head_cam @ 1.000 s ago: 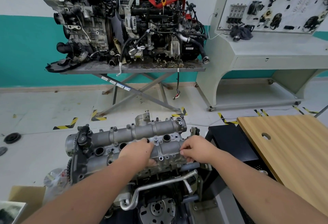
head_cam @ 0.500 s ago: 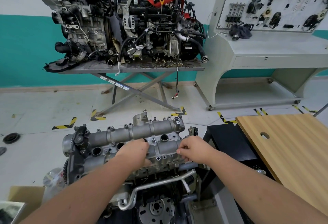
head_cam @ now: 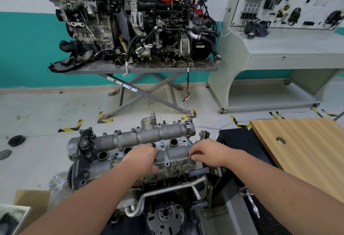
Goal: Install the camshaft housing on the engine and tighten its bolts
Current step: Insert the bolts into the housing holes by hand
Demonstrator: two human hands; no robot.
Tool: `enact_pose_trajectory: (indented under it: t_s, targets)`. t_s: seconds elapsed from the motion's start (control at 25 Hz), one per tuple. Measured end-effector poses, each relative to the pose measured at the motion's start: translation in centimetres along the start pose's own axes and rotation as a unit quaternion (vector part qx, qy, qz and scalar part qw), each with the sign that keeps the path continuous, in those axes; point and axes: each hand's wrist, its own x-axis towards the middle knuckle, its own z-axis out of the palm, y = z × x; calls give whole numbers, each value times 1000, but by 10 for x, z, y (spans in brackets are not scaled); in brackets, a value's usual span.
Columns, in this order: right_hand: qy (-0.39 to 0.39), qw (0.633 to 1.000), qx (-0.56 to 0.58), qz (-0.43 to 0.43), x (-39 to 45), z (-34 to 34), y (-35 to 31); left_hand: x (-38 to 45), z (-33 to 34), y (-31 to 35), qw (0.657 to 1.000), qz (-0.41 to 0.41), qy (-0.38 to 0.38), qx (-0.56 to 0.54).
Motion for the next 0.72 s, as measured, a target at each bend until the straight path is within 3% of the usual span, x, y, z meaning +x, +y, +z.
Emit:
enact_pose_trajectory:
  t_s: [0.08, 0.24, 0.32, 0.4, 0.48, 0.64, 0.72]
  targets:
    - [4, 994, -106, -4, 3, 2, -6, -1, 0, -1, 1000, 1, -1, -2]
    - [8, 957, -277, 84, 8, 15, -25, -2, -2, 0, 1000, 5, 2, -5]
    - [13, 963, -253, 93, 6, 7, -26, -2, -2, 0, 1000, 6, 3, -5]
    - [-28, 981, -187, 45, 0, -5, -23, -3, -3, -1, 1000, 7, 7, -6]
    - [-52, 977, -208, -1, -1, -7, -25, -4, -2, 0, 1000, 8, 11, -7]
    - [-8, 951, -297, 90, 6, 8, -36, -6, 0, 1, 1000, 9, 21, -7]
    - [15, 962, -250, 104, 7, 3, -31, -6, 0, 0, 1000, 10, 19, -5]
